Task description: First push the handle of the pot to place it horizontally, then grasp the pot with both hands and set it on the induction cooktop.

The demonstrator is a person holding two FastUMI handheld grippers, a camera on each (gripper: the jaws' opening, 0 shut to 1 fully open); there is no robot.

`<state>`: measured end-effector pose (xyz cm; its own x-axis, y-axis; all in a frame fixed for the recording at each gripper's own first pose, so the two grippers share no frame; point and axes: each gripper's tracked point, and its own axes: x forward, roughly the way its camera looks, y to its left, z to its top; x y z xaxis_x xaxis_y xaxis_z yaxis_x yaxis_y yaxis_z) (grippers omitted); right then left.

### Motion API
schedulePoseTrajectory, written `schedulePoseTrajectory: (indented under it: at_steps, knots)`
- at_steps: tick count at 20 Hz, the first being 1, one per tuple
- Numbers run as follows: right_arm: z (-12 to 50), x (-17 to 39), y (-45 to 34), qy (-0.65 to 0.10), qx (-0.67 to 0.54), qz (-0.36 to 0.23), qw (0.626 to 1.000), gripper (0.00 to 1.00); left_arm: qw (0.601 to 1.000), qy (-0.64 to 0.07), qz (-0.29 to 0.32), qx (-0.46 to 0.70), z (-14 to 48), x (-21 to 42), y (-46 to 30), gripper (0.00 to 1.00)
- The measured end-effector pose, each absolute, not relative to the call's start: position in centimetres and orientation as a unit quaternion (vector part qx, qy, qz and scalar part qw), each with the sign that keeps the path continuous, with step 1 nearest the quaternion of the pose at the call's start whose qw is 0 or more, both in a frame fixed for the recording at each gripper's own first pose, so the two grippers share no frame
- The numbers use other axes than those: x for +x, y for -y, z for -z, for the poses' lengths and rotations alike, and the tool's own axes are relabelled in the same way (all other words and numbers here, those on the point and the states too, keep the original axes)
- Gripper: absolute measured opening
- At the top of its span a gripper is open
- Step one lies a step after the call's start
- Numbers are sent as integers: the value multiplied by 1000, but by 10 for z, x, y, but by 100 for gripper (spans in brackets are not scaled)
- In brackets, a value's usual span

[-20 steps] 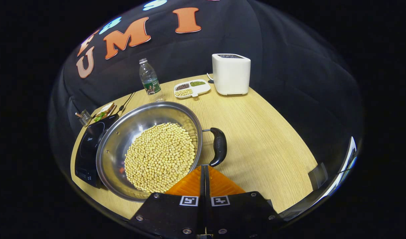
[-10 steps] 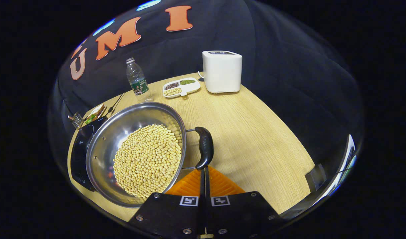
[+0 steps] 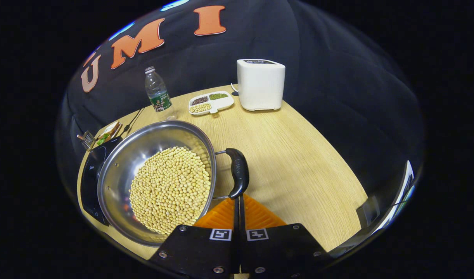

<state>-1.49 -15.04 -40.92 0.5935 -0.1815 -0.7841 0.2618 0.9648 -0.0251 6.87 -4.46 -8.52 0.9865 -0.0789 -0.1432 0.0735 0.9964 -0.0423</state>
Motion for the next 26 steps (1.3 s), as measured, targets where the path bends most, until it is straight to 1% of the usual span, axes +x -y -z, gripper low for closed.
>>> schedulePoseTrajectory:
  at_steps: [7,12,13,17,18,19,20,21,22,23,24,25,26]
  knots:
    - [401,-24,153,-424,47,130,895,0,994,-95,43,-24,112,59,50,98]
    - [385,-31,155,-409,40,135,901,0,992,-111,60,-18,143,46,65,97]
    - [383,-32,156,-406,38,135,903,0,992,-110,65,-16,148,44,68,99]
    - [373,-35,155,-389,30,131,911,1,990,-118,76,-30,177,35,82,97]
    - [371,-35,154,-385,29,130,913,4,989,-121,76,-34,184,34,84,99]
    - [368,-36,154,-380,28,128,916,6,989,-125,76,-36,191,33,85,97]
    - [365,-36,153,-374,27,126,918,12,988,-130,74,-36,201,31,87,99]
    - [363,-36,153,-370,24,124,921,16,988,-136,69,-36,209,29,86,99]
    - [360,-35,154,-364,18,124,923,23,987,-143,64,-35,219,28,86,99]
    - [357,-34,156,-355,11,125,926,28,986,-148,61,-35,227,27,87,98]
    - [354,-31,158,-347,3,128,929,39,985,-154,60,-37,236,26,90,98]
    - [352,-28,160,-339,-5,129,932,42,984,-162,63,-39,246,23,94,98]
    - [351,-24,162,-333,-12,131,934,53,982,-172,69,-40,256,22,100,98]
